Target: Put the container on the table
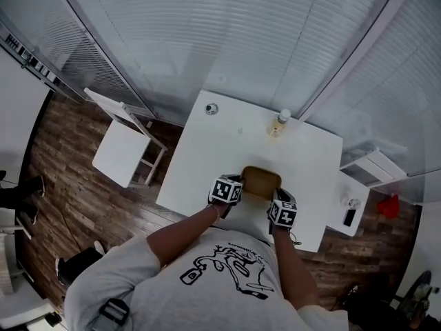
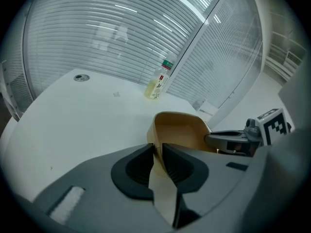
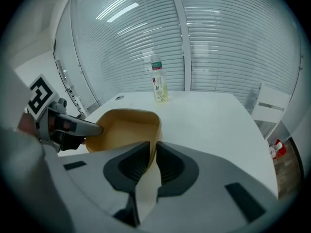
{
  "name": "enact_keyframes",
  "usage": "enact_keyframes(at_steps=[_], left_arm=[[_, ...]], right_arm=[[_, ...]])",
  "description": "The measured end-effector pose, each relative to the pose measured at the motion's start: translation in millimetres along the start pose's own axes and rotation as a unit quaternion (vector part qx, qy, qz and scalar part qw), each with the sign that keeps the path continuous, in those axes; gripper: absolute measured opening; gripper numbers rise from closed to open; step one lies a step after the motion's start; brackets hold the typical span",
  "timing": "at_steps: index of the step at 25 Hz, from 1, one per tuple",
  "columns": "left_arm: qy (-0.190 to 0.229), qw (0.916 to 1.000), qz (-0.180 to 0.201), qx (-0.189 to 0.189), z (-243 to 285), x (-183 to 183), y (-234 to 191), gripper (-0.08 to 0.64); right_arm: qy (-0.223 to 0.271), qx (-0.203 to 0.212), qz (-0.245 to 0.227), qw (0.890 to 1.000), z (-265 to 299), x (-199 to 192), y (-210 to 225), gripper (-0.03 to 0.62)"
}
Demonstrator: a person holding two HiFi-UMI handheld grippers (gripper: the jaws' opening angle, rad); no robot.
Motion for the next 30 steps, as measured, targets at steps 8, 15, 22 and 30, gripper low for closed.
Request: enact_keyframes(at_steps=[8, 15, 22, 30], left_arm=[[-0.032, 0.9994, -0.005, 0.008, 20.0, -17.4, -11.1, 0.054], [-0.035, 0.9993, -0.003, 0.009, 24.8, -17.9, -12.0, 0.055], [0.003, 0.9998, 0.012, 0.015, 10.3, -2.8, -7.8, 0.137], [0.084, 0.9957, 0.034, 0.020, -36.2, 29.8, 6.9, 0.105]], right_arm=[[-0.032, -0.003, 0.000, 0.999, 19.2, -14.4, 3.6, 0.035], [-0.035, -0.003, 0.011, 0.999, 22.4, -20.0, 5.4, 0.035], [0.014, -0.005, 0.021, 1.000, 6.8, -5.8, 14.5, 0.064], [0.094, 0.013, 0.000, 0.995, -41.7, 36.6, 12.6, 0.063]])
Point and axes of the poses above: the fingertips, and each gripper's own axes: z forward along the fingers, y to its right, x out of its top, the point moved 5 cm from there along -z, backward along the fingers, and after that the axes turned 4 degrees about -x, right-handed, at the moved point
